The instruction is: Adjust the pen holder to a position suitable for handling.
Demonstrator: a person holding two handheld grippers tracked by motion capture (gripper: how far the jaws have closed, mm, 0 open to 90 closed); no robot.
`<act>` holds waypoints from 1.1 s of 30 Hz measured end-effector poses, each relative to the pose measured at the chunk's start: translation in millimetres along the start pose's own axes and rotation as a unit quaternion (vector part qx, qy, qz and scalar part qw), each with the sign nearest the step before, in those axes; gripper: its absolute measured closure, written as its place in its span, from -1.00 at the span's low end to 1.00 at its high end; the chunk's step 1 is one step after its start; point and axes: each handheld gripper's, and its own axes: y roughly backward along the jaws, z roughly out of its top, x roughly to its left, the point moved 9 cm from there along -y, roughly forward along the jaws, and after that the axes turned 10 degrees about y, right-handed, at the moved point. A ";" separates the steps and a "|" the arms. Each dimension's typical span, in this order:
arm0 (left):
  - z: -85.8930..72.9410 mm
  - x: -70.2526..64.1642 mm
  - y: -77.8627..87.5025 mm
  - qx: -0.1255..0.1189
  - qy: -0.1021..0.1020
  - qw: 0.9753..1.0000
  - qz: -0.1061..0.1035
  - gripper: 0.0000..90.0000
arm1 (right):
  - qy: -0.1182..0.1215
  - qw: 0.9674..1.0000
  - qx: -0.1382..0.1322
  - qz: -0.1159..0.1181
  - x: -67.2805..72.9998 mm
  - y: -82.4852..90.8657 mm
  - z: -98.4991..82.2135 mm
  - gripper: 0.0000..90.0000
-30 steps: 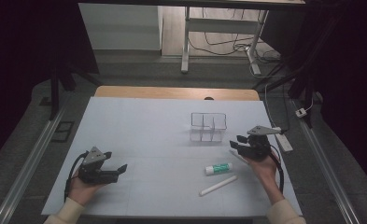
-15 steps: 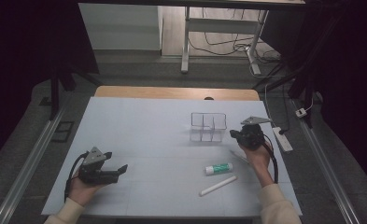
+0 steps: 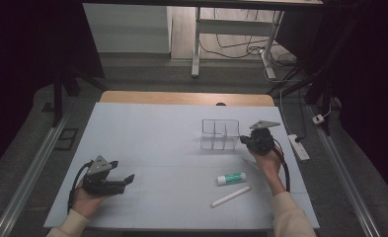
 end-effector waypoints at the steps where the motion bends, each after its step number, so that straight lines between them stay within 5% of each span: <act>1: 0.0 0.1 0.4 0.000 0.000 1.000 0.000 -0.61 | 0.001 1.000 0.002 -0.001 -0.1 -1.4 -0.3 0.98; 33: -1.0 -0.4 1.2 -0.002 -0.003 1.000 -0.002 -0.60 | 0.001 1.000 0.020 -0.013 7.0 -14.5 1.0 0.98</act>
